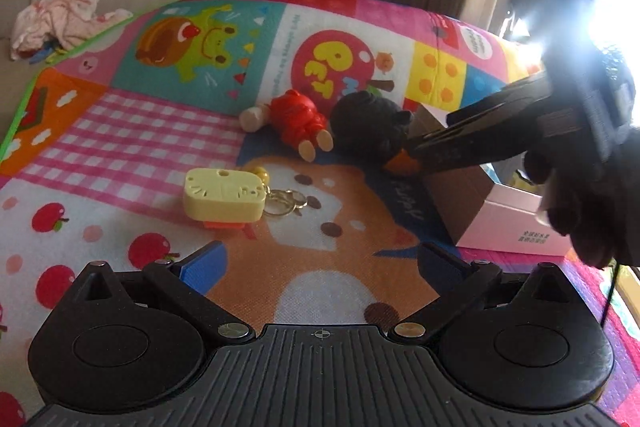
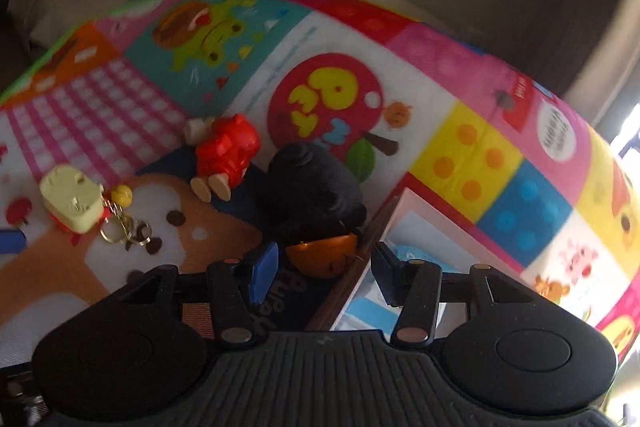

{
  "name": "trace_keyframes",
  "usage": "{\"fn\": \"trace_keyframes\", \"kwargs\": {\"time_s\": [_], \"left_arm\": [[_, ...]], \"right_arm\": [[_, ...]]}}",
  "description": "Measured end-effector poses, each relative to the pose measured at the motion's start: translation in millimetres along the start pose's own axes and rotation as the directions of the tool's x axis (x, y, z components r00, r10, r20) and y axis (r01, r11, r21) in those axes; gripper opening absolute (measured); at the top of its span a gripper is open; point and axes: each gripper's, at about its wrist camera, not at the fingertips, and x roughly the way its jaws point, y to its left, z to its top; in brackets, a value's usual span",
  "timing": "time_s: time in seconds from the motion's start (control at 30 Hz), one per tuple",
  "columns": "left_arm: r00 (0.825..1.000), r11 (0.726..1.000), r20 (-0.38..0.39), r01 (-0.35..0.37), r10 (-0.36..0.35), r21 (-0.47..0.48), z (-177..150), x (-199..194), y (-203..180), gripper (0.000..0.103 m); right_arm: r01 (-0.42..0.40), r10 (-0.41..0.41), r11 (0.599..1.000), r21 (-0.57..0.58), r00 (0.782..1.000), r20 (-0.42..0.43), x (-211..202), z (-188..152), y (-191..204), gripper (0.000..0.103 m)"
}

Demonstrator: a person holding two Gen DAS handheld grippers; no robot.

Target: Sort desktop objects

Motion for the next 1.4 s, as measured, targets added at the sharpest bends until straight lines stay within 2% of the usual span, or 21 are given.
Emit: {"fn": "trace_keyframes", "kwargs": {"time_s": [0.07,0.13,0.2,0.27,0.33,0.43,0.47,0.6,0.73,0.83,1.0,1.1,1.23,1.27,1.3,1.33,1.4], "left_arm": [[1.000,0.999,0.008,-0.007,0.007,-0.032,0.9,-0.4,5.3,0.103],[0.998,0.996,0.028,-0.046,0.049,-0.075,2.6,-2.3,12.5,0.103],[0.991,0.988,0.066,-0.106,0.113,-0.109,4.6,-6.4,20.2,0.103],[0.977,0.975,0.109,-0.168,0.184,-0.145,6.9,-12.0,28.5,0.103],[0.969,0.965,0.124,-0.188,0.212,-0.184,8.0,-14.6,35.6,0.103],[0.975,0.960,0.095,-0.179,0.203,-0.217,11.0,-10.9,43.6,0.103],[0.975,0.960,0.094,-0.178,0.202,-0.217,11.2,-10.7,43.9,0.103],[0.976,0.964,0.095,-0.172,0.194,-0.201,10.0,-10.6,41.7,0.103],[0.978,0.967,0.089,-0.168,0.188,-0.192,8.0,-9.6,39.3,0.103],[0.976,0.965,0.093,-0.175,0.196,-0.194,8.3,-9.4,39.1,0.103],[0.954,0.936,0.132,-0.228,0.270,-0.267,8.6,-14.3,47.8,0.103],[0.955,0.926,0.118,-0.227,0.273,-0.303,9.9,-13.2,55.3,0.103],[0.960,0.928,0.113,-0.214,0.258,-0.304,9.6,-13.5,58.1,0.103],[0.960,0.929,0.111,-0.212,0.256,-0.304,9.4,-13.1,58.1,0.103],[0.961,0.928,0.109,-0.209,0.253,-0.307,9.2,-13.1,58.6,0.103],[0.962,0.928,0.107,-0.207,0.250,-0.310,9.2,-12.8,59.6,0.103],[0.964,0.927,0.100,-0.202,0.244,-0.318,8.5,-12.1,60.6,0.103]], "right_arm": [[0.036,-0.041,0.992,-0.125,0.998,-0.038,20.9,8.0,15.9,0.051],[0.055,-0.073,0.974,-0.219,0.995,-0.071,39.1,10.2,25.8,0.051],[0.078,-0.106,0.959,-0.271,0.990,-0.092,51.9,9.7,30.4,0.051],[0.095,-0.130,0.951,-0.295,0.987,-0.099,61.1,6.5,32.7,0.051],[0.111,-0.140,0.948,-0.300,0.987,-0.078,58.7,2.6,35.5,0.048],[0.100,-0.118,0.949,-0.299,0.992,-0.042,38.3,-7.3,39.6,0.032],[0.088,-0.102,0.951,-0.295,0.994,-0.033,27.6,-12.0,40.7,0.007],[0.001,-0.009,0.964,-0.267,1.000,-0.028,-19.3,-36.2,39.6,0.007],[-0.087,0.079,0.969,-0.232,0.996,-0.042,-56.0,-60.6,37.4,0.007],[-0.112,0.111,0.976,-0.186,0.994,-0.020,-71.2,-71.2,35.6,0.007],[-0.047,0.060,0.988,-0.148,0.995,0.083,-62.8,-65.0,50.5,0.036],[0.014,0.009,0.982,-0.188,0.992,0.122,-35.0,-55.4,68.7,0.036],[0.073,-0.054,0.973,-0.218,0.994,0.091,4.7,-44.9,82.6,0.036],[0.078,-0.061,0.976,-0.203,0.994,0.088,12.2,-42.8,80.8,0.033],[0.077,-0.061,0.980,-0.183,0.994,0.088,15.2,-41.3,78.1,0.018],[0.070,-0.057,0.983,-0.168,0.995,0.085,16.3,-40.0,75.5,0.010],[0.061,-0.047,0.988,-0.145,0.994,0.100,11.2,-40.4,71.1,0.004]]}}
